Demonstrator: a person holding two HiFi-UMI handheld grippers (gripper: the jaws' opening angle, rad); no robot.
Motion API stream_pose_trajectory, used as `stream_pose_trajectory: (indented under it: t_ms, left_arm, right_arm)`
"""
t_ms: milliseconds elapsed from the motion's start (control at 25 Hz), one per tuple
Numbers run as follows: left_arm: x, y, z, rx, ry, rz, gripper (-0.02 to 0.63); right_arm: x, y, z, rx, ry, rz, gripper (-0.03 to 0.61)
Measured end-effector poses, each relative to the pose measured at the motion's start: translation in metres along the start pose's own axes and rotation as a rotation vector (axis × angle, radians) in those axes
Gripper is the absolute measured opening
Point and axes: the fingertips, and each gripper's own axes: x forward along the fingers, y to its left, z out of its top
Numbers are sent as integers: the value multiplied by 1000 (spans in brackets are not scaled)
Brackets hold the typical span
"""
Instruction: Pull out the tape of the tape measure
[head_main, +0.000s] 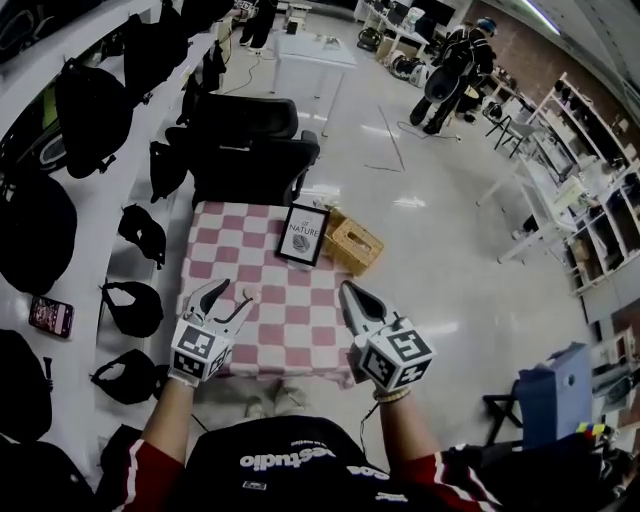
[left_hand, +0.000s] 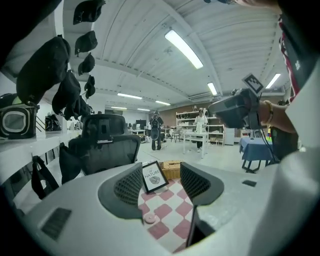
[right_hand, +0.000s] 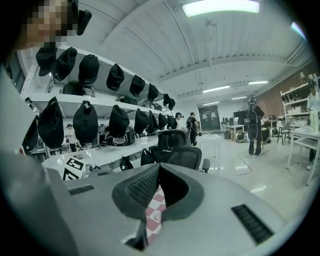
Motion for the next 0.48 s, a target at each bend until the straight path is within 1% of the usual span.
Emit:
stream_pose_trajectory:
  t_ms: [120, 240, 480]
  left_arm:
    - [15, -4, -16, 36, 44, -6, 225]
    - [27, -3, -28, 54, 78, -10, 225]
    - [60, 3, -62, 60, 145, -16, 225]
  right_arm:
    - [10, -6, -5, 2, 13, 22, -2]
    - [21, -10, -6, -9, 18, 45, -2]
    - [37, -28, -17, -5, 44, 66, -2]
